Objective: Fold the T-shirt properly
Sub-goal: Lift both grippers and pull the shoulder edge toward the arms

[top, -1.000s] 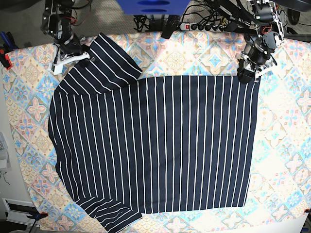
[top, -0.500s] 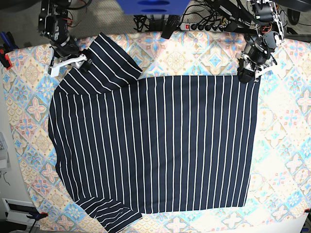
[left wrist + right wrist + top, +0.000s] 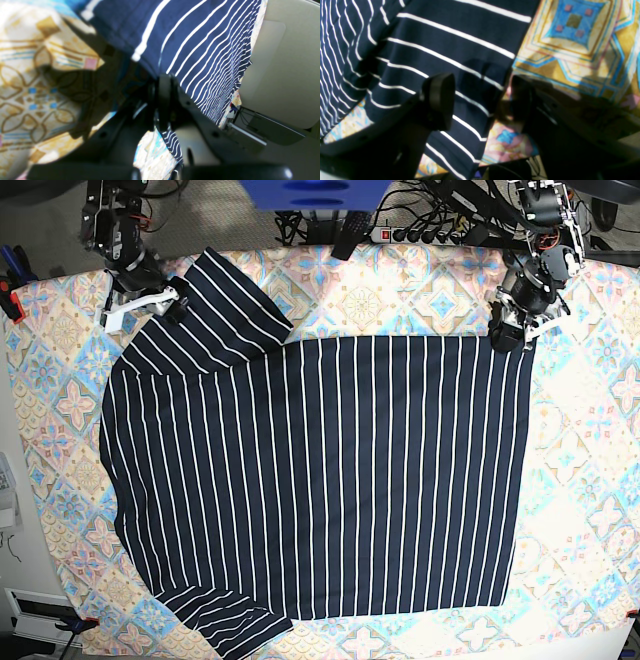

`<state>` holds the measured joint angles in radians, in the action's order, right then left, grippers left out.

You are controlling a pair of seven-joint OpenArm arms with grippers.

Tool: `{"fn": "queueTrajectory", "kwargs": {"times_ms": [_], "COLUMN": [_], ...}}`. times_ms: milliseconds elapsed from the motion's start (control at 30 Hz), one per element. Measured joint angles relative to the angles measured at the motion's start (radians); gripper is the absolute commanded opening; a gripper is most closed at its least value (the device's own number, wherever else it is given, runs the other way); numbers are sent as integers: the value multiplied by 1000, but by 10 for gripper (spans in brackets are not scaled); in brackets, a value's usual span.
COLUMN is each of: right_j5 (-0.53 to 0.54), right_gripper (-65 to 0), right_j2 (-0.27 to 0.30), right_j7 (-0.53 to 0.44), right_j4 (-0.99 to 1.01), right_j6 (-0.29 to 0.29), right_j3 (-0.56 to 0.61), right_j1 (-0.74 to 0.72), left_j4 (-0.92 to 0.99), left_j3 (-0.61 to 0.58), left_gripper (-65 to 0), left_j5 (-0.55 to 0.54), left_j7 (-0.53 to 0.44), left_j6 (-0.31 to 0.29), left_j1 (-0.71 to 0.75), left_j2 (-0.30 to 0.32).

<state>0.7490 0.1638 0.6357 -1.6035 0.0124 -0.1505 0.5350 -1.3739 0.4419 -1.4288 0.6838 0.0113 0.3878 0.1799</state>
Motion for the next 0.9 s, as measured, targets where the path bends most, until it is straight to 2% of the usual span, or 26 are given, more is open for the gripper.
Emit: {"fn": "queueTrajectory", "kwargs": {"times_ms": [267, 333, 367, 500, 567, 900], "right_j5": [-8, -7, -7, -3, 0, 11], "right_gripper": [-298, -321, -353, -562, -646, -650], "right_j2": [-3, -2, -2, -3, -4, -8], "right_j7": [-15, -10, -11, 9, 20, 23], "right_j4": [-4, -5, -5, 2, 3, -8], "right_j6": [-6, -6, -6, -8, -6, 5], "right_j3": [90, 90, 90, 83, 77, -11], "right_j1": [-28, -28, -28, -27, -25, 43], "left_j4": [0, 0, 0, 0, 0, -1], "left_j3": [0, 0, 0, 0, 0, -2], "left_gripper": [-650, -650, -650, -650, -650, -650], "left_j5": [0, 0, 0, 0, 0, 19], "left_j7": [0, 0, 0, 0, 0, 1], "left_j6": [0, 0, 0, 0, 0, -6], "left_j1": [0, 0, 0, 0, 2, 75], "left_j2": [0, 0, 0, 0, 0, 17]}}
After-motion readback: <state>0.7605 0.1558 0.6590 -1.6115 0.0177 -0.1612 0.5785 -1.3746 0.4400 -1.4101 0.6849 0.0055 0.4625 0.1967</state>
